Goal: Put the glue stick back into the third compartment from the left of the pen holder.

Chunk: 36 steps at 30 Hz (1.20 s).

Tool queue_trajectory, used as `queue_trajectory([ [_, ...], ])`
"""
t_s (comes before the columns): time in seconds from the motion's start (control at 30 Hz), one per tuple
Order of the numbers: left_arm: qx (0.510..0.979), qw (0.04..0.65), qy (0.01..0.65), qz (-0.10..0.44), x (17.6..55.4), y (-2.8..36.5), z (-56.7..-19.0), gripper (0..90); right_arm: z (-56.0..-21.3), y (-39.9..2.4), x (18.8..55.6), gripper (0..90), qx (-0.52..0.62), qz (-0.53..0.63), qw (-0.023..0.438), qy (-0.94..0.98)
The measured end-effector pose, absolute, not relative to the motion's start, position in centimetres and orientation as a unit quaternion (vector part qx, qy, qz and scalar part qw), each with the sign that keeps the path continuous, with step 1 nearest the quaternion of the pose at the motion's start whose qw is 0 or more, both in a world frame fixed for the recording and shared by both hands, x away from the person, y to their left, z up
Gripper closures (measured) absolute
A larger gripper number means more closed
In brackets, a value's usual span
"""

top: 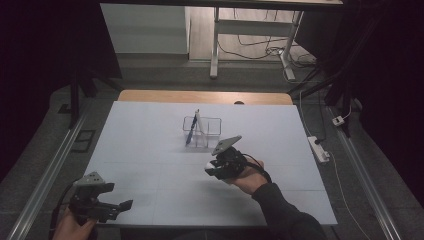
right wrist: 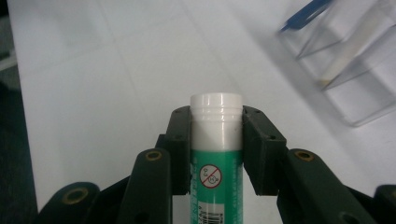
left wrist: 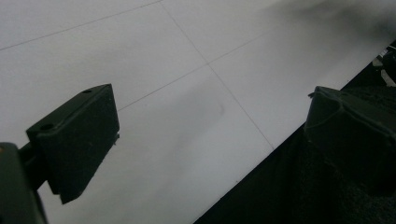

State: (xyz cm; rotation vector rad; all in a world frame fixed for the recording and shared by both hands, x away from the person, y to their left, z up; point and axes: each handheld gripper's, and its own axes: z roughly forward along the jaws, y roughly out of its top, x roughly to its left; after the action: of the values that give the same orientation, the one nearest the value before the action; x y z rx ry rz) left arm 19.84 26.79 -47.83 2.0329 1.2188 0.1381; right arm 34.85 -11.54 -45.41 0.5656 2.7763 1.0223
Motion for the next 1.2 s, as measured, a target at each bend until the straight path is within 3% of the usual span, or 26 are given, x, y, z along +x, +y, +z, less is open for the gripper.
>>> queue_trajectory([
  [1.2,0.794,0.374,0.476,0.052,19.9,26.8,-47.9,3.4,-41.3,-12.6,43.8,65.7,0.305,0.488,0.141,0.805],
])
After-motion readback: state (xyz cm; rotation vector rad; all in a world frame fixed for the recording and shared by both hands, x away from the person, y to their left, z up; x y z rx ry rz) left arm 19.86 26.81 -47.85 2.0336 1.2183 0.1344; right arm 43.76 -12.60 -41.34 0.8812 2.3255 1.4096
